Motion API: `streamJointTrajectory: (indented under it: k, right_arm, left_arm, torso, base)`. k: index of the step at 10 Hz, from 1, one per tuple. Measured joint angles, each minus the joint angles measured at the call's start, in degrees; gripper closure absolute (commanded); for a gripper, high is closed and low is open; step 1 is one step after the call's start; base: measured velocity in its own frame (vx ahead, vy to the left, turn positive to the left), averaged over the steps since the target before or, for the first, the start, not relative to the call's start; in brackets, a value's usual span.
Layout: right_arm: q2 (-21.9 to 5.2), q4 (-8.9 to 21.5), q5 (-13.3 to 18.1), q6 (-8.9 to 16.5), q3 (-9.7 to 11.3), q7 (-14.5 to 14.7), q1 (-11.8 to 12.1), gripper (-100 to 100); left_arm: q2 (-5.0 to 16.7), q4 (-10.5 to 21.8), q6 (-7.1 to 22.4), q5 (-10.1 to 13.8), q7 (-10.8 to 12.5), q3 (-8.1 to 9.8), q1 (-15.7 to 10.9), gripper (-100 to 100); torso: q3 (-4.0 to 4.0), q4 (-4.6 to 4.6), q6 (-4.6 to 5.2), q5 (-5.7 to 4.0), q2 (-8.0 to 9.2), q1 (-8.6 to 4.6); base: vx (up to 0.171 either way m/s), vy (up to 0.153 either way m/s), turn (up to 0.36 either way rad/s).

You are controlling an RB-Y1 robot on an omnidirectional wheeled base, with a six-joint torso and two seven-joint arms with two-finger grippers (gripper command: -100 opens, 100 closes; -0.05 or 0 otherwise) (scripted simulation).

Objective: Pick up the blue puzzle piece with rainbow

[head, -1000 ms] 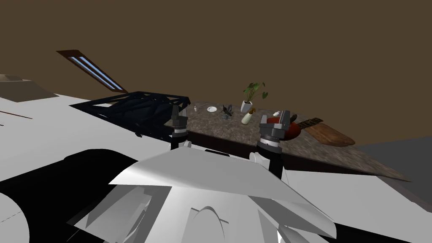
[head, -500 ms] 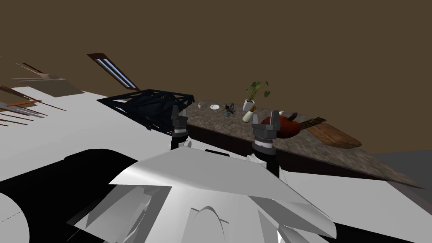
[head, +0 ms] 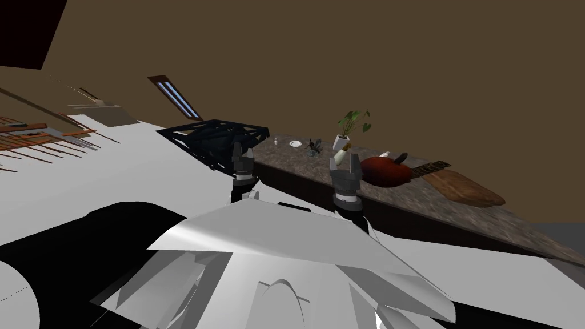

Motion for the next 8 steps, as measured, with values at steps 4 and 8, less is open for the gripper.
streamJointTrajectory:
  k: [4, 8]
  right_arm:
    - [-6.3, 2.8, 0.5, -2.7, 6.1, -1.0, -0.2, -100]
    - [-12.7, 6.5, 1.1, -5.8, 12.1, -1.4, 0.3, -100]
  left_arm:
    - [0.0, 0.0, 0.0, 0.0, 0.0, 0.0, 0.0, 0]
    - [0.0, 0.0, 0.0, 0.0, 0.0, 0.01, 0.0, 0]
  torso:
    - [0.02, 0.02, 0.04, 0.01, 0.01, 0.05]
    - [-0.01, 0.0, 0.04, 0.0, -0.05, 0.0]
  base:
    - [-0.126, 0.016, 0.152]
    - [-0.087, 0.015, 0.117]
